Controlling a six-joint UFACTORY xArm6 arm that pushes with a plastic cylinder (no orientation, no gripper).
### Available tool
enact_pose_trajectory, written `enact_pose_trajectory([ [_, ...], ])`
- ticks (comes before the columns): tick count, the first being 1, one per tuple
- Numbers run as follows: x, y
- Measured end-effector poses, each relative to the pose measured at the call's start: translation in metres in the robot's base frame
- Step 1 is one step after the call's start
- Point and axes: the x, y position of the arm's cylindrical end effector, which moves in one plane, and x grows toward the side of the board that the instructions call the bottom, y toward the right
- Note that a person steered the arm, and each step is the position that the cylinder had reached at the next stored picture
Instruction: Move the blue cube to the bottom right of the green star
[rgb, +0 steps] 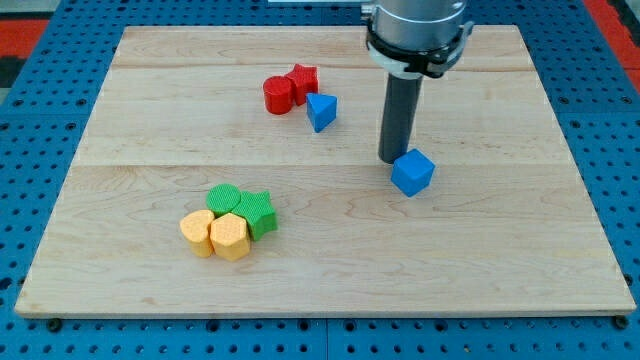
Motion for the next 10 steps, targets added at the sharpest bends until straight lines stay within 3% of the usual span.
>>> enact_pose_trajectory([
  [1,-0.017,0.033],
  [3,0.019,0.054],
  [4,0.028,0.036],
  [5,0.012,0.032],
  [6,0.011,-0.01],
  [10,0.084,-0.035],
])
